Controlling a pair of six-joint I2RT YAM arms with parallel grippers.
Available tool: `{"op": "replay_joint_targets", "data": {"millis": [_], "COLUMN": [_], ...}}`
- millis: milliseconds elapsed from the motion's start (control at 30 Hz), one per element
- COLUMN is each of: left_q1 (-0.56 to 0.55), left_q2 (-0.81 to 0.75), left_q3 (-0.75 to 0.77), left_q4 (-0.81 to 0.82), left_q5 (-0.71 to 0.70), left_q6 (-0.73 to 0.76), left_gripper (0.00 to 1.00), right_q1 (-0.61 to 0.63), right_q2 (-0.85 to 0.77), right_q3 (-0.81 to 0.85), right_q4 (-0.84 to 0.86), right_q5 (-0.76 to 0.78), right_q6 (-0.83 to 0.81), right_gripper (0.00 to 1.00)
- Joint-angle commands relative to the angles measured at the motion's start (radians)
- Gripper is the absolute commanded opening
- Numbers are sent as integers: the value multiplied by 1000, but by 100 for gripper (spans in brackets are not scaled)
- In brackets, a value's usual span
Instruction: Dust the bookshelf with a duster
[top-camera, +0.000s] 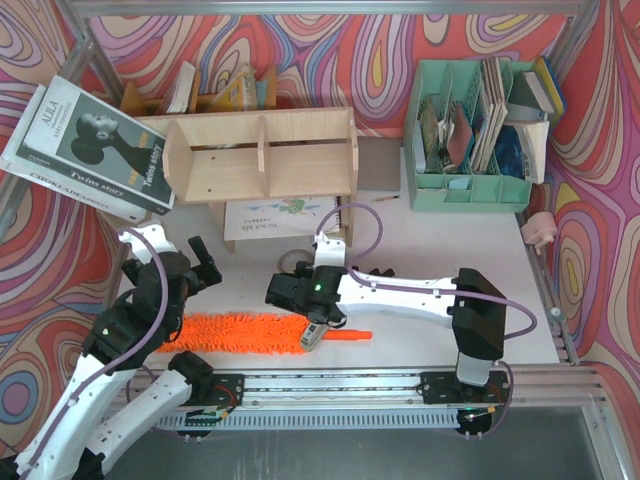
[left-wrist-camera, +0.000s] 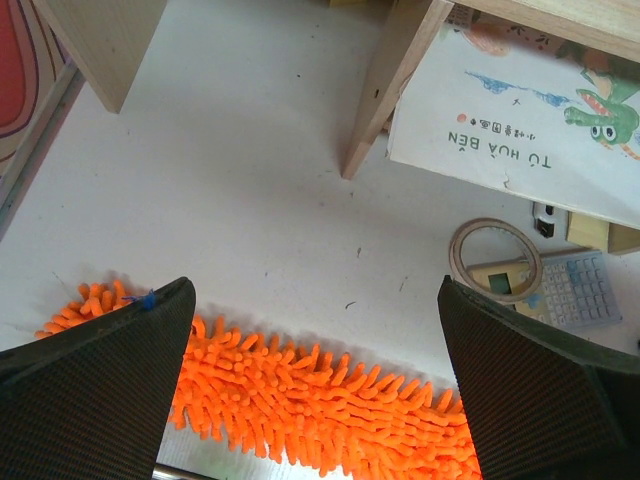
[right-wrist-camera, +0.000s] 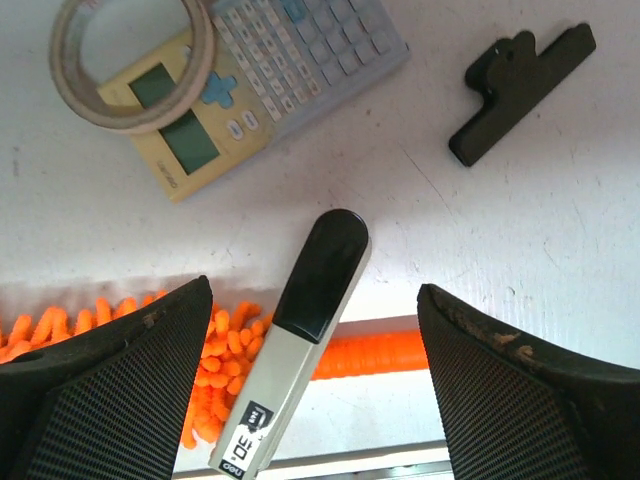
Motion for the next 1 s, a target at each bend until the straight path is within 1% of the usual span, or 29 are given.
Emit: {"op": "replay_joint_targets", "data": {"millis": [0,267,500,967], "left_q1": [6,6,6,5], "left_q2": [-14,-17,-19,-17], "left_q3": [-15,-16,-17,-17], "left_q4": [13,14,13,13], "left_q5": [4,8,4,7], "left_q6": [12,12,11,11], "left_gripper": [98,98,98,98], "right_q1": [6,1,-51,-58], "right_q2": [29,75,67,89], "right_q3": [-29,-27,-103,-93], "right_q4": [-39,-9,87,105], "right_q5": [-41,-68,-153,-148], "right_q6": [83,71,33,13], "right_gripper": [75,76,74,57]}}
